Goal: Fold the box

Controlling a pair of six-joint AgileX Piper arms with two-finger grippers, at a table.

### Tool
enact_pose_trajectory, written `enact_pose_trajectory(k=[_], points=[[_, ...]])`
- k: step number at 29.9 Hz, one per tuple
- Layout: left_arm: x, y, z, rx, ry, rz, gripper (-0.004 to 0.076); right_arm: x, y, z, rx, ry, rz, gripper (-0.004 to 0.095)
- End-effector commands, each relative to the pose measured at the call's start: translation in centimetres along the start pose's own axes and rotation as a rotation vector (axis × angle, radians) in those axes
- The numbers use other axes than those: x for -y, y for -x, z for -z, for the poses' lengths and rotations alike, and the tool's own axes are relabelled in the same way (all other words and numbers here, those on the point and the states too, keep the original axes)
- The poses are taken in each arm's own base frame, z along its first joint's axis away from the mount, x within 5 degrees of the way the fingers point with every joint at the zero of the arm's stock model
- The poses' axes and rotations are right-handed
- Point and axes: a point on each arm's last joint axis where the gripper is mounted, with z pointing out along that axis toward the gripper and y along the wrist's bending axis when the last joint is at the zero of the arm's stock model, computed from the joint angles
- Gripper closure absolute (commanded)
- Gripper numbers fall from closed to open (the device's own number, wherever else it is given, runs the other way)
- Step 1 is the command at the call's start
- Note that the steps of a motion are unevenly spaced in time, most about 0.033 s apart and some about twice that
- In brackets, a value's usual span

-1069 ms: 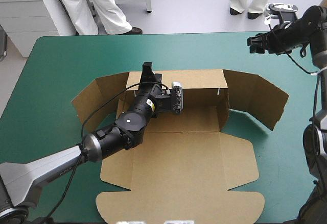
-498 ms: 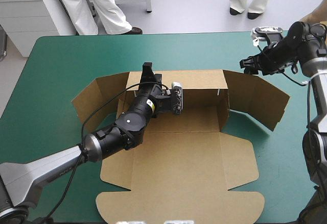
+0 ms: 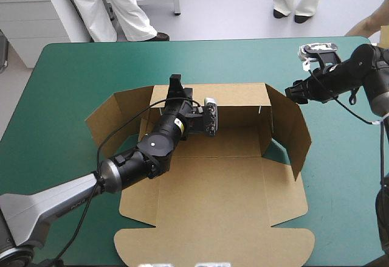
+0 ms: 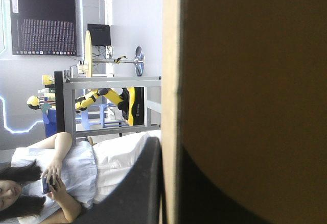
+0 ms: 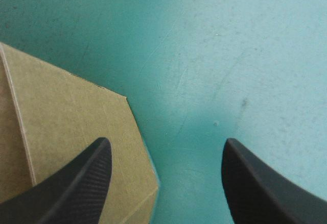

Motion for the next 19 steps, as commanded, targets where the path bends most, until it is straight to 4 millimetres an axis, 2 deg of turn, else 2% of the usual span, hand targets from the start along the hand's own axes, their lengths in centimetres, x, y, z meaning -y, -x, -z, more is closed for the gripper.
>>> enact_pose_trajectory(k=[1,12,19], points=[[-2.2,0.1,1.3,0.014,0.082,0.013,0.0756,-1.0,-0.3,2.0,0.129,0.013,0.035,0.0336],[-2.5,0.2,1.3,0.022,0.112,-0.037,0.0756,-2.5,-4.8,1.4,0.269,0.031,0.143,0.0336],[-2.5,0.2,1.3,0.022,0.112,-0.033,0.0756,-3.7,-7.3,2.1,0.329,0.037,0.269,0.0336]])
